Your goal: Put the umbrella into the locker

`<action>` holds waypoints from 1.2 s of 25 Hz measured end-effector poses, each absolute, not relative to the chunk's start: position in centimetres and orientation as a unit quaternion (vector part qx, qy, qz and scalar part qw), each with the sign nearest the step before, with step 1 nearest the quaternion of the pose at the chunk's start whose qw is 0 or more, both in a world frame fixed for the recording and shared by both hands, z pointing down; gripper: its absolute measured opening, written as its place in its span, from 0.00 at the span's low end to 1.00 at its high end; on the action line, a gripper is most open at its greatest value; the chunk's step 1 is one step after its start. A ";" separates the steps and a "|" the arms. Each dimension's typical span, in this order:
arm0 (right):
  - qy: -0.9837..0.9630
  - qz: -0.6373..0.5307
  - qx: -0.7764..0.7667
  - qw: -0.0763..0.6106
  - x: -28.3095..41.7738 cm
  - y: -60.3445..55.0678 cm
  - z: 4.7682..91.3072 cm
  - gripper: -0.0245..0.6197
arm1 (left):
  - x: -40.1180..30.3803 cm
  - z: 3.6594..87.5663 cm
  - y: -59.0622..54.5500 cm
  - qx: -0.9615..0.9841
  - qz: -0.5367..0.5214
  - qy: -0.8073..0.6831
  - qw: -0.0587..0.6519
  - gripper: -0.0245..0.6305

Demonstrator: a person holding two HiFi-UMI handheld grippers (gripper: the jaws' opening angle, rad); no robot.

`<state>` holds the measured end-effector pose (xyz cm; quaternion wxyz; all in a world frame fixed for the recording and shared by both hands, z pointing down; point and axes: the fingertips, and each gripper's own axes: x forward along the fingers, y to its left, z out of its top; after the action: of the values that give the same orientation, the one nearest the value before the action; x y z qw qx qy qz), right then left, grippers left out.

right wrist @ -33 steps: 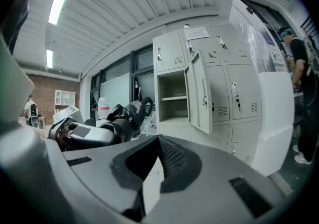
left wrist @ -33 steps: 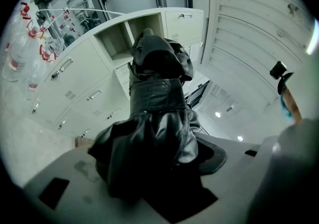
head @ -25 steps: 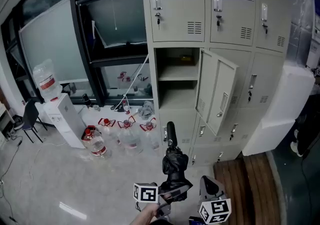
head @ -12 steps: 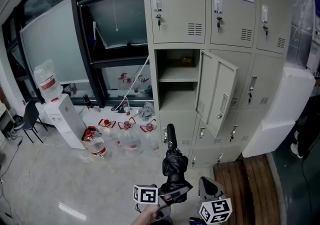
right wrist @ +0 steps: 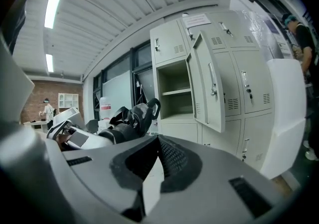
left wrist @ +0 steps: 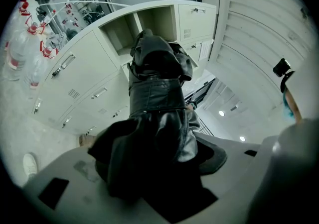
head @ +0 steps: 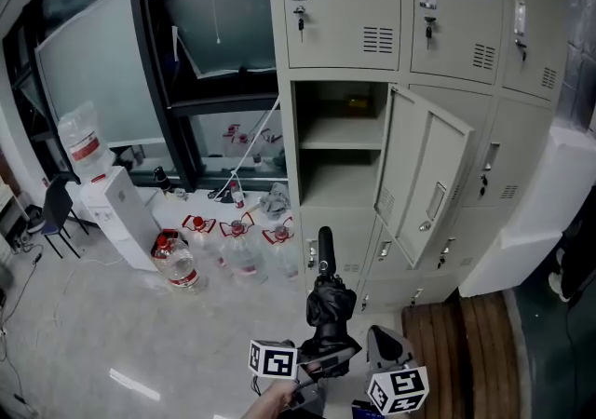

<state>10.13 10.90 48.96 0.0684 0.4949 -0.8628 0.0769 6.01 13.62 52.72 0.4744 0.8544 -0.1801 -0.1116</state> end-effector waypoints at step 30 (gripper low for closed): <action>-0.829 0.086 0.546 0.084 7.5 -18.9 49.2 0.04 | 3.8 52.5 -17.6 0.843 -0.105 -0.113 0.515 0.45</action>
<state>7.46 -18.89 49.21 0.0843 0.5463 -0.8289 0.0859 3.76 -17.56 52.46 0.5151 0.8432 -0.1128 -0.1050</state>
